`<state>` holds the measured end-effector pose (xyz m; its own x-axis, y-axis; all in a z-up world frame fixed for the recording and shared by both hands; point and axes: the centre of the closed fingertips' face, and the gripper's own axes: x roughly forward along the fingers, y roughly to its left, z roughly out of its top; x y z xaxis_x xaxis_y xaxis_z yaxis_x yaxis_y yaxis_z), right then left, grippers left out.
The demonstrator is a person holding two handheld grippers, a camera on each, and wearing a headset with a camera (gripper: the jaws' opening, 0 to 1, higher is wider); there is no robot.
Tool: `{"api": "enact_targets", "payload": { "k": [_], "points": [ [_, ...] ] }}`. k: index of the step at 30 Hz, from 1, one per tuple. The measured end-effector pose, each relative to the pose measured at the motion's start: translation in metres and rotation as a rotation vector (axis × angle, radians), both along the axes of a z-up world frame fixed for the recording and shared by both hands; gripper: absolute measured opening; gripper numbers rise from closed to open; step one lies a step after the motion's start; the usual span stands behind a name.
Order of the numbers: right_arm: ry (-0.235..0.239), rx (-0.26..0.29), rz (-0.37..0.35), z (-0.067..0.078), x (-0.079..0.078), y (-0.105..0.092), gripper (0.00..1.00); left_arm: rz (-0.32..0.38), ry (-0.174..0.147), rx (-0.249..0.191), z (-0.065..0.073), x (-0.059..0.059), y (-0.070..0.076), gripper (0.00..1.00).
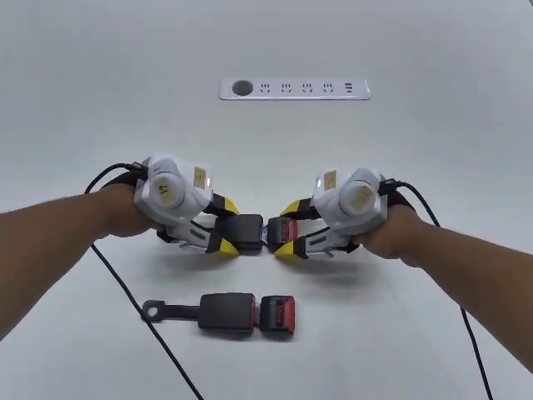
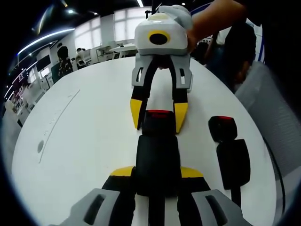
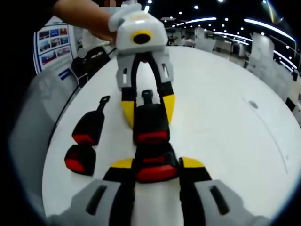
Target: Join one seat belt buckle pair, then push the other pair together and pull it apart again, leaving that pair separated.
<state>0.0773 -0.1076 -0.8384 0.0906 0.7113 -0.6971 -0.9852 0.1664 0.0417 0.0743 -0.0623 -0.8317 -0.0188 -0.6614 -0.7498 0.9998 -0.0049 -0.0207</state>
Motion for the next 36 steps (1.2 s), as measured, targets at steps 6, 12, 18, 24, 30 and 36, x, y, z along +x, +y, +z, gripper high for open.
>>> {"api": "enact_targets", "payload": {
  "k": [6,12,18,24,30,36],
  "points": [
    [-0.003,-0.008,-0.006,0.0,0.0,-0.009,0.36,0.002,0.001,0.004,0.0,0.001,0.0,0.35],
    [-0.002,-0.014,0.001,-0.001,0.0,-0.017,0.36,0.005,0.003,0.002,-0.001,0.001,0.001,0.35],
    [0.005,0.007,-0.012,-0.001,-0.001,-0.018,0.36,0.008,0.005,0.0,-0.001,0.001,0.001,0.35],
    [0.003,0.013,-0.026,0.0,-0.004,-0.028,0.36,0.014,0.009,-0.001,-0.002,0.001,0.001,0.35],
    [0.001,0.009,-0.029,0.0,-0.006,-0.04,0.36,0.017,0.012,0.001,-0.002,0.001,0.001,0.35],
    [0.002,0.002,-0.039,-0.002,-0.005,-0.055,0.36,0.02,0.013,0.001,-0.003,0.001,0.001,0.35]
  ]
}}
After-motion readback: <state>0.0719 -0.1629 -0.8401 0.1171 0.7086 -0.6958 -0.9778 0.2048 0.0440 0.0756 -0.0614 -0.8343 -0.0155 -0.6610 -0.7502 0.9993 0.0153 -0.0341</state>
